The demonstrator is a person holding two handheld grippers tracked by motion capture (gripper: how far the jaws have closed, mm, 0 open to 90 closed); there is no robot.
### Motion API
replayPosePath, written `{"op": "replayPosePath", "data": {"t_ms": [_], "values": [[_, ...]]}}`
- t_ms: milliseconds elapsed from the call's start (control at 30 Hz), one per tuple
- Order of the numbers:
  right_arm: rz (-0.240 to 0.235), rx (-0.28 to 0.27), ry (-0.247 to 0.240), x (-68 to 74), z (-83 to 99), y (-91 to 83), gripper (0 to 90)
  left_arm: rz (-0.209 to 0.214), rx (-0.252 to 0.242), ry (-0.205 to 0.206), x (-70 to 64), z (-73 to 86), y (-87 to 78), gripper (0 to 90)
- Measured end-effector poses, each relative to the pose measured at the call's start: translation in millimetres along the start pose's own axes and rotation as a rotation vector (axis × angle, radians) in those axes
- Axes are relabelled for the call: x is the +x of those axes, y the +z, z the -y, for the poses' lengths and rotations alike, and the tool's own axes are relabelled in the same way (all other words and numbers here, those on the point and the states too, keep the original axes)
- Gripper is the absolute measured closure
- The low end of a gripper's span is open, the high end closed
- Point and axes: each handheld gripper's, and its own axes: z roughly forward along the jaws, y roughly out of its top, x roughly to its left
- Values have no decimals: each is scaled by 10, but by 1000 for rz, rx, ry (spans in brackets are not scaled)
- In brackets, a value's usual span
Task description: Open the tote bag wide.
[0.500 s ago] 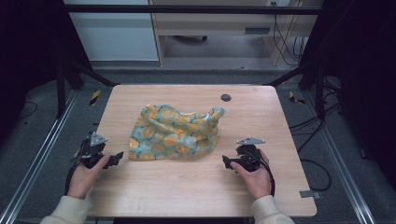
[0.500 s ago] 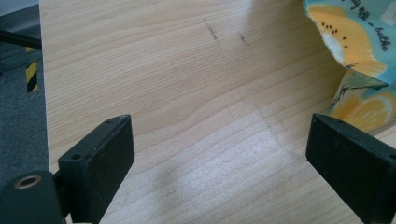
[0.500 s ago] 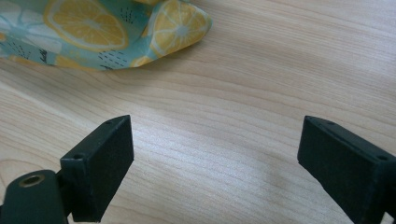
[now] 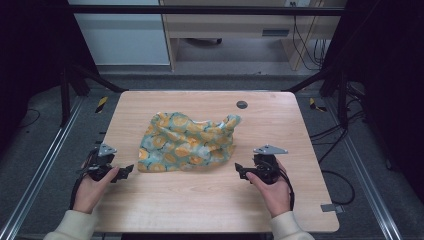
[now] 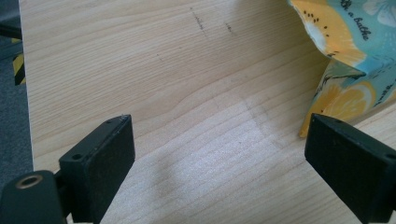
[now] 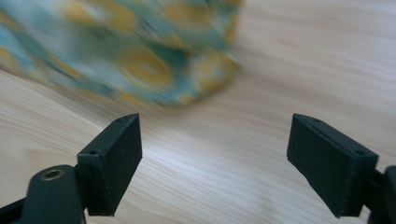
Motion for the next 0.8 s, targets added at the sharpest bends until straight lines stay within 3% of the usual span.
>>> {"op": "replayPosePath", "data": {"t_ms": [100, 400, 433, 467, 533, 700, 800], "values": [[14, -31, -40, 78, -125, -99, 182, -2, -6, 0, -4, 3, 1, 82], [38, -41, -184, 321, -677, -239, 219, -2, -5, 13, -26, -9, 8, 82], [38, -41, -184, 321, -677, -239, 219, -2, -5, 13, -26, -9, 8, 82], [31, -45, -213, 388, -837, -234, 217, -3, -4, 13, -24, -7, 7, 82], [30, -49, -242, 459, -970, -221, 210, -3, -5, 11, -21, -4, 5, 82], [18, -33, -290, 593, -1173, -147, 186, -7, -6, 12, -19, -3, 3, 83], [18, -2, -337, 691, -1320, 13, 184, -7, -5, 17, -28, -8, 5, 83]]}}
